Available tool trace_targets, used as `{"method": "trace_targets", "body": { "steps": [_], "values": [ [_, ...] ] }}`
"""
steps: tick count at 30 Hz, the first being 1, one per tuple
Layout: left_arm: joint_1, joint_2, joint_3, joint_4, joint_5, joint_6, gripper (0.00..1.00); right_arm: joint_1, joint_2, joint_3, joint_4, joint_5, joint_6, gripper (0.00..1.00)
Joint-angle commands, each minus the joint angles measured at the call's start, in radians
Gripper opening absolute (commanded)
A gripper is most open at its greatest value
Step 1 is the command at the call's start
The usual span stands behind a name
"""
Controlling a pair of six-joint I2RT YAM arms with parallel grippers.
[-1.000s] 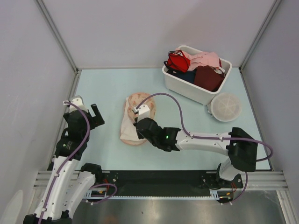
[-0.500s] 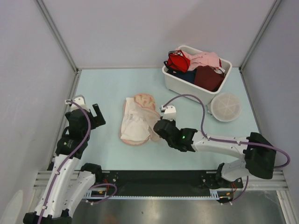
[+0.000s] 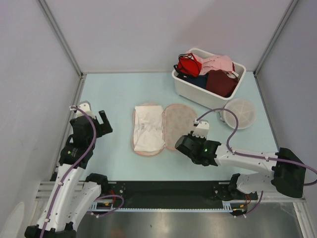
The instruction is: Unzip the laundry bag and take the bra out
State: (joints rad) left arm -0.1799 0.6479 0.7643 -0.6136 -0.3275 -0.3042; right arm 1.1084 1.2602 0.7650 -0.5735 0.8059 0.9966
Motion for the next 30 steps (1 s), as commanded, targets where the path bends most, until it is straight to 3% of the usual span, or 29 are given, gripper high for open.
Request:
{"method": "trace_targets", "body": {
  "steps": [1, 2, 5, 10, 11, 17, 22, 30],
  "values": [
    [0.010, -0.002, -0.010, 0.029, 0.021, 0.022, 1.00, -0.002, -0.088, 0.002, -0.162, 0.107, 0.143, 0.37],
    [0.010, -0.001, -0.010, 0.031, 0.024, 0.022, 0.99, -0.002, -0.102, 0.002, -0.175, 0.114, 0.145, 0.56],
    [0.010, -0.007, -0.010, 0.031, 0.022, 0.022, 1.00, -0.002, -0.154, 0.020, -0.203, 0.137, 0.120, 0.79],
    [0.010, -0.014, -0.011, 0.031, 0.027, 0.024, 1.00, -0.002, -0.200, 0.078, -0.123, 0.125, -0.051, 0.84],
    [0.010, -0.014, -0.011, 0.031, 0.027, 0.024, 1.00, -0.005, -0.200, 0.086, -0.089, 0.110, -0.153, 0.84],
    [0.010, -0.017, -0.013, 0.034, 0.031, 0.023, 1.00, -0.016, -0.102, 0.199, 0.138, -0.060, -0.375, 0.86],
    [0.010, -0.025, -0.014, 0.035, 0.044, 0.028, 1.00, -0.027, 0.132, 0.341, 0.242, -0.223, -0.484, 0.87],
    [0.010, -0.030, -0.017, 0.041, 0.067, 0.030, 1.00, -0.048, 0.510, 0.632, 0.261, -0.398, -0.506, 0.89]
  ]
}}
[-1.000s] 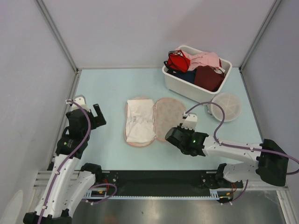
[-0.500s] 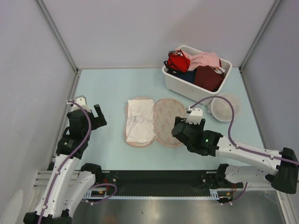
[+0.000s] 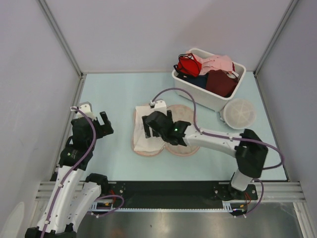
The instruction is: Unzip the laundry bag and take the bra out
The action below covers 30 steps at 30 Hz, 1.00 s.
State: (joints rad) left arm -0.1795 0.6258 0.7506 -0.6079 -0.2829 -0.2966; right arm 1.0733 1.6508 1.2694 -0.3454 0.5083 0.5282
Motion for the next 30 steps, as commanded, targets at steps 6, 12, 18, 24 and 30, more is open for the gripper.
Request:
{"method": "trace_targets", "body": {
  "steps": [6, 12, 18, 24, 30],
  "values": [
    [0.009, -0.009, -0.005, 0.036, 0.028, 0.025, 1.00, -0.045, 0.368, 0.310, -0.123, -0.067, 0.012, 0.91],
    [0.009, -0.012, -0.005, 0.037, 0.031, 0.024, 1.00, -0.075, 0.431, 0.328, -0.135, -0.040, 0.041, 0.91],
    [0.009, -0.014, -0.007, 0.039, 0.034, 0.024, 1.00, -0.102, 0.446, 0.301, -0.081, -0.103, 0.032, 0.84],
    [0.012, 0.006, -0.002, 0.071, -0.103, 0.017, 1.00, -0.130, 0.471, 0.352, -0.125, -0.172, 0.039, 0.53],
    [0.028, 0.049, -0.007, 0.088, -0.011, 0.039, 1.00, -0.187, 0.419, 0.406, -0.179, -0.241, 0.026, 0.01]
  ]
}}
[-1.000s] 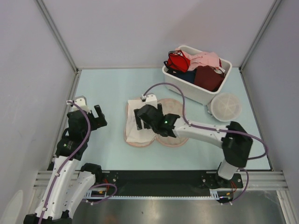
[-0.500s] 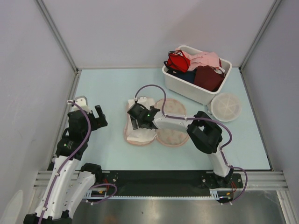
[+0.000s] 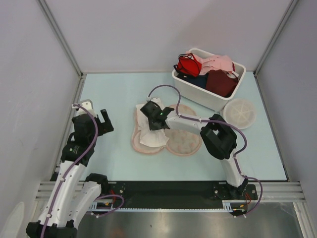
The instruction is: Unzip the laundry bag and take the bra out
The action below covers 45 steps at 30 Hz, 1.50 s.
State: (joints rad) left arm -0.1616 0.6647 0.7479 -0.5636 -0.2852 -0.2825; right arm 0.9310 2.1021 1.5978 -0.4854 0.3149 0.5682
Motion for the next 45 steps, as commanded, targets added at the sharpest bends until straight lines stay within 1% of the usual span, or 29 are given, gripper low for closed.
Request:
{"method": "trace_targets", "body": {
  "steps": [1, 3, 5, 8, 11, 15, 24, 27, 31, 35, 37, 38, 44, 45],
  "values": [
    [0.011, -0.003, -0.001, 0.038, -0.026, 0.019, 1.00, -0.046, -0.045, 0.064, 0.005, -0.046, -0.017, 0.00],
    [0.011, -0.025, -0.008, 0.045, 0.010, 0.020, 1.00, -0.046, -0.088, 0.036, 0.057, -0.086, -0.004, 0.00],
    [0.011, -0.048, -0.018, 0.051, 0.049, 0.023, 1.00, -0.043, -0.115, 0.010, 0.117, -0.172, 0.027, 0.00],
    [0.011, -0.059, -0.021, 0.051, 0.044, 0.022, 1.00, -0.025, -0.145, 0.010, 0.143, -0.215, 0.053, 0.00],
    [0.011, -0.056, -0.018, 0.050, 0.046, 0.023, 1.00, -0.005, -0.181, 0.019, 0.134, -0.192, 0.064, 0.00],
    [0.011, -0.053, -0.018, 0.048, 0.055, 0.022, 1.00, 0.015, -0.279, 0.031, 0.116, -0.151, 0.053, 0.00],
    [0.011, -0.056, -0.018, 0.045, 0.040, 0.022, 1.00, 0.017, -0.436, 0.060, 0.008, -0.027, 0.006, 0.00],
    [0.011, -0.048, -0.016, 0.044, 0.047, 0.023, 1.00, 0.003, -0.481, 0.082, -0.060, 0.021, -0.025, 0.00],
    [0.011, -0.034, -0.016, 0.045, 0.060, 0.025, 1.00, -0.046, -0.548, 0.102, -0.116, 0.061, -0.076, 0.00],
    [0.011, -0.031, -0.015, 0.045, 0.063, 0.025, 1.00, -0.128, -0.596, 0.189, -0.188, 0.107, -0.152, 0.00],
    [0.011, -0.031, -0.016, 0.045, 0.061, 0.025, 1.00, -0.149, -0.614, 0.214, -0.200, 0.141, -0.178, 0.00],
    [0.011, -0.030, -0.015, 0.045, 0.058, 0.025, 1.00, -0.179, -0.625, 0.229, -0.202, 0.145, -0.188, 0.00],
    [0.011, -0.020, -0.013, 0.044, 0.055, 0.026, 1.00, -0.319, -0.648, 0.307, -0.203, 0.104, -0.252, 0.00],
    [0.011, -0.019, -0.013, 0.044, 0.054, 0.026, 1.00, -0.364, -0.643, 0.338, -0.211, 0.087, -0.258, 0.00]
  ]
}}
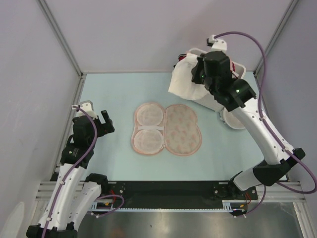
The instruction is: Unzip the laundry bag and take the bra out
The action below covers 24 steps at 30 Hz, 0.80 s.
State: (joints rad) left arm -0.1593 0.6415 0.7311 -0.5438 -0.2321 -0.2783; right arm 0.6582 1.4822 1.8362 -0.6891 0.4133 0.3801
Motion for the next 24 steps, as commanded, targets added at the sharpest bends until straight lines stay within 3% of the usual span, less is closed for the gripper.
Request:
{"method": "trace_targets", "body": {
  "steps": [1, 7, 17, 24],
  "values": [
    [0.009, 0.006, 0.004, 0.022, -0.003, 0.022, 1.00, -0.115, -0.008, 0.118, -0.010, -0.025, -0.084, 0.00],
    [0.009, -0.005, 0.005, 0.021, 0.007, 0.022, 1.00, -0.314, 0.105, 0.254, -0.046, -0.197, -0.079, 0.00],
    [0.007, -0.022, 0.004, 0.022, 0.005, 0.022, 1.00, -0.437, 0.338, 0.495, -0.053, -0.288, -0.116, 0.00],
    [0.009, -0.020, 0.004, 0.025, 0.008, 0.025, 1.00, -0.485, 0.430, 0.518, 0.003, -0.301, -0.141, 0.00]
  ]
}}
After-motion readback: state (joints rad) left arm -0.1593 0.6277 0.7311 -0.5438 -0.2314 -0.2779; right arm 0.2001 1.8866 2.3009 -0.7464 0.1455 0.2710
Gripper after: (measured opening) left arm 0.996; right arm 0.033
